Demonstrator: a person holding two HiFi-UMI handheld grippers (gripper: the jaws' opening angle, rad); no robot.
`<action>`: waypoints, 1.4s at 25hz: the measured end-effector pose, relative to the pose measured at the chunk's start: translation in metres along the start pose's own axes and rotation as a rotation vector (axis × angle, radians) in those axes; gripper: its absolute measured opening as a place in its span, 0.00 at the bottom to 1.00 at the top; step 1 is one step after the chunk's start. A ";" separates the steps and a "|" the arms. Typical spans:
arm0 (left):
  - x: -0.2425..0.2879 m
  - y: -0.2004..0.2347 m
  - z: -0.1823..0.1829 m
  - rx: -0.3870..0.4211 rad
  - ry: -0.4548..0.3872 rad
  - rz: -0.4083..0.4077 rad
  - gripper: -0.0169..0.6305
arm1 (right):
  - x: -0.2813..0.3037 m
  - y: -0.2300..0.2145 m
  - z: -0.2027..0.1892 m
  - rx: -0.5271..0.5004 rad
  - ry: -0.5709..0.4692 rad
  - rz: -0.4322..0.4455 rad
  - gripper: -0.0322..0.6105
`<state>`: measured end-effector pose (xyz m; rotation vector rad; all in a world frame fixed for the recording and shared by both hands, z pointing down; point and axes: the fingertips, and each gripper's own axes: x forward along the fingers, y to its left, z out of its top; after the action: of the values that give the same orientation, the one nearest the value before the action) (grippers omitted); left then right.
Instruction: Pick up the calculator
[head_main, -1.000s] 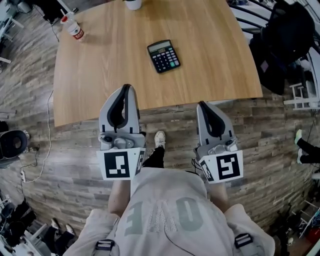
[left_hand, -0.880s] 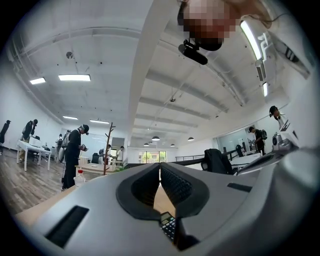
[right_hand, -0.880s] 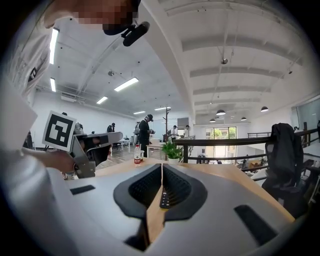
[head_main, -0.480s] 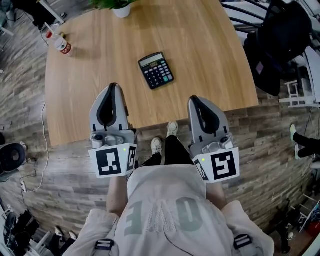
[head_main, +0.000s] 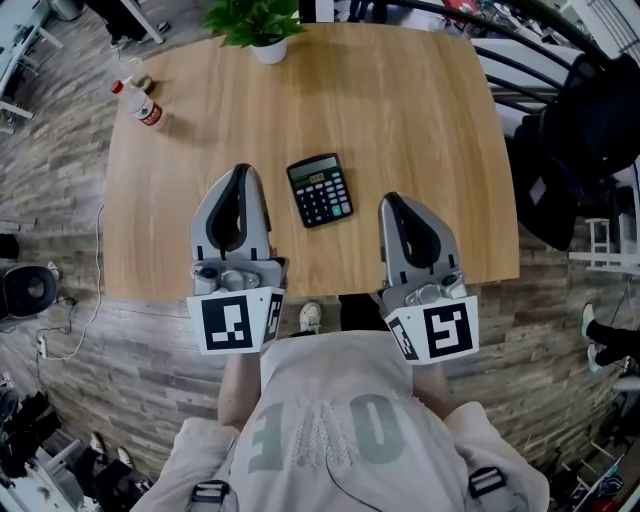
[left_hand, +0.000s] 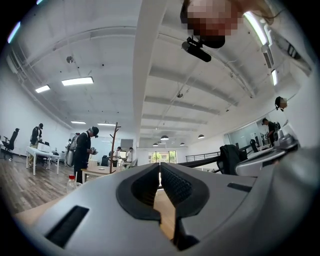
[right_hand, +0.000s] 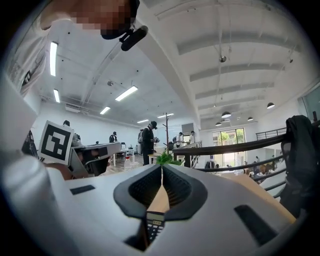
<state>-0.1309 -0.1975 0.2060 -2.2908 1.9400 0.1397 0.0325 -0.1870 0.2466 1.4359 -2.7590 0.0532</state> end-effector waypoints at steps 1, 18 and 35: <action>0.008 -0.002 0.003 0.002 -0.004 0.006 0.05 | 0.005 -0.007 0.002 0.013 -0.003 0.009 0.08; 0.075 -0.026 -0.018 0.033 0.085 0.016 0.05 | 0.064 -0.057 -0.019 0.109 0.058 0.147 0.08; 0.140 0.009 -0.065 0.024 0.280 -0.281 0.46 | 0.103 -0.046 -0.029 0.112 0.090 0.091 0.08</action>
<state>-0.1174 -0.3462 0.2472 -2.6544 1.6893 -0.2441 0.0117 -0.2967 0.2810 1.2945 -2.7864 0.2711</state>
